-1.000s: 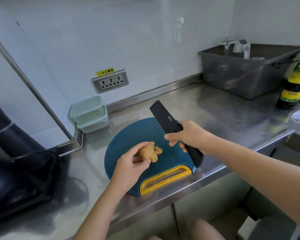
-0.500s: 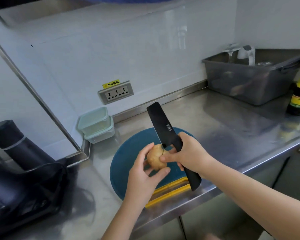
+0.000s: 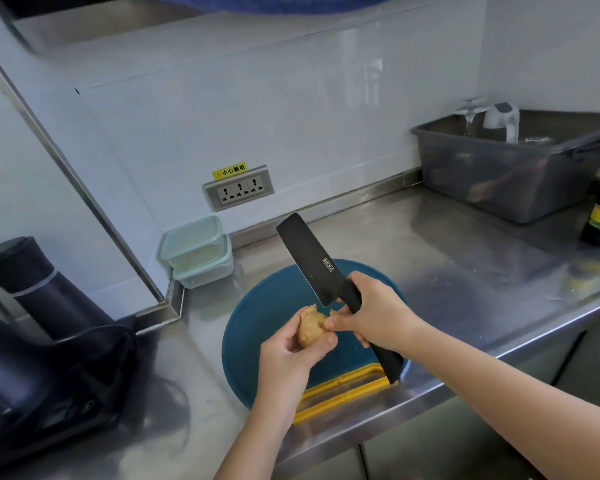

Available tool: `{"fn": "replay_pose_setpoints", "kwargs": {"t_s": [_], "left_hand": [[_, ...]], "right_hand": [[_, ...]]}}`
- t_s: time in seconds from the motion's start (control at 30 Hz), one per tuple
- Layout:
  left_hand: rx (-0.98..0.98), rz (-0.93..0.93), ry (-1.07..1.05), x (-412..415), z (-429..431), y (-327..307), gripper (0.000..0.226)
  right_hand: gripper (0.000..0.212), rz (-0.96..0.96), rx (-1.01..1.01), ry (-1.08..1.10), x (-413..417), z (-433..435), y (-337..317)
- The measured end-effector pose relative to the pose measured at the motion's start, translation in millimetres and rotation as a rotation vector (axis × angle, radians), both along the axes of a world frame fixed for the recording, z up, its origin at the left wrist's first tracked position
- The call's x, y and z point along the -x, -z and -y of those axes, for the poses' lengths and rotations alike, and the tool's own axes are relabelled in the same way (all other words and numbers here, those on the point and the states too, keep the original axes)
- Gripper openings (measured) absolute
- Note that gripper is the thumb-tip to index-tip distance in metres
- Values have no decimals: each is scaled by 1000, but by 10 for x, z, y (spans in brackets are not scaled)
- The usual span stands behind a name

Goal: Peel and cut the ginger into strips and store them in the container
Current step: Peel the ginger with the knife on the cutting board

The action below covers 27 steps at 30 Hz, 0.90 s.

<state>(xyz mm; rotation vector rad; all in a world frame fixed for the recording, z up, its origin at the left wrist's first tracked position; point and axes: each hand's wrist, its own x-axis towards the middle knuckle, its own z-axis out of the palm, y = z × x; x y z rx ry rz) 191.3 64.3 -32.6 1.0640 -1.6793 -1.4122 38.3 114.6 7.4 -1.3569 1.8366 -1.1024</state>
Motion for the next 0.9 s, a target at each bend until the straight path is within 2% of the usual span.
{"fn": "replay_pose_setpoints", "kwargs": {"t_s": [0.07,0.17,0.3,0.4,0.5,0.6,0.7,0.9], "left_hand": [[30,19,13,13,49,-11,59],[136,144,97,-14,169,-53,63],[152,314,212,-103,315,-32,68],[312,468,144,-91,326,-65,73],[402,614,168,-89,328,-136,78],[294,624,298,-167,406,-163,85],[128,530,396,-294,471,-211,84],[70,390,365,-364,468,-240,73]], "right_hand": [[29,20,-13,-7,28,45,1],[27,79,-70,-49,100,88,6],[33,42,-74,-21,311,166,-35],[42,-222,-123,64,470,307,-81],[36,-539,-205,88,518,460,-104],[30,-703,-265,35,529,568,-89],[30,-781,-280,-11,533,617,-66],[47,-695,-299,-82,561,617,-104]]}}
